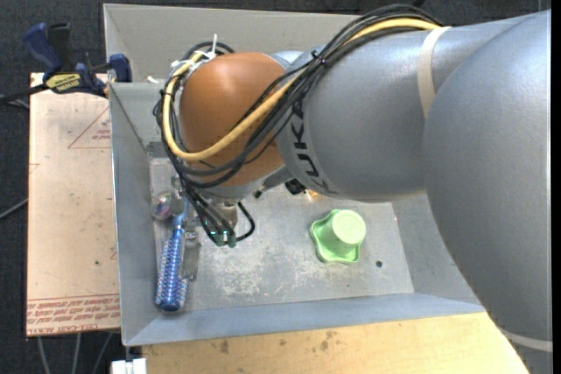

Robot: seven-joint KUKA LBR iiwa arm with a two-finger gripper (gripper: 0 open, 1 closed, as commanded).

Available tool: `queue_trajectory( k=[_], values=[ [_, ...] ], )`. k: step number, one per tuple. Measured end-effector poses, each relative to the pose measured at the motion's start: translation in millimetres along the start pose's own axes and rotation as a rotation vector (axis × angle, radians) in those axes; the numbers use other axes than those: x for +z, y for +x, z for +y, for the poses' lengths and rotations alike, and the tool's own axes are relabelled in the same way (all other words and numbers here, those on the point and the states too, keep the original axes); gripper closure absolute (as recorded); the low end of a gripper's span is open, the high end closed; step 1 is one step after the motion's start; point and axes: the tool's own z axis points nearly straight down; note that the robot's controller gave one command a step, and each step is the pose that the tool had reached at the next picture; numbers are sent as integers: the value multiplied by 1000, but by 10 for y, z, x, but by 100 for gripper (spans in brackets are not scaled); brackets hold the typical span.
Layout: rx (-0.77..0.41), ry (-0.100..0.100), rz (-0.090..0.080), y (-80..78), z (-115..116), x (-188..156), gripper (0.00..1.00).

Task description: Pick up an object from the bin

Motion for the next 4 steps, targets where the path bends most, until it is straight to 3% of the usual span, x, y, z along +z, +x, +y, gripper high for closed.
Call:
queue_trajectory(
  k=[1, 2, 3, 4],
  values=[
    [-142, 0, -8, -398, -109, 297, 0],
    [-590, 0, -17, -620, -546, 1121, 0],
    [-1039, 8, -31, -172, -722, 1085, 0],
    [-1426, 8, -8, 107, -62, 1129, 0]
  ],
)
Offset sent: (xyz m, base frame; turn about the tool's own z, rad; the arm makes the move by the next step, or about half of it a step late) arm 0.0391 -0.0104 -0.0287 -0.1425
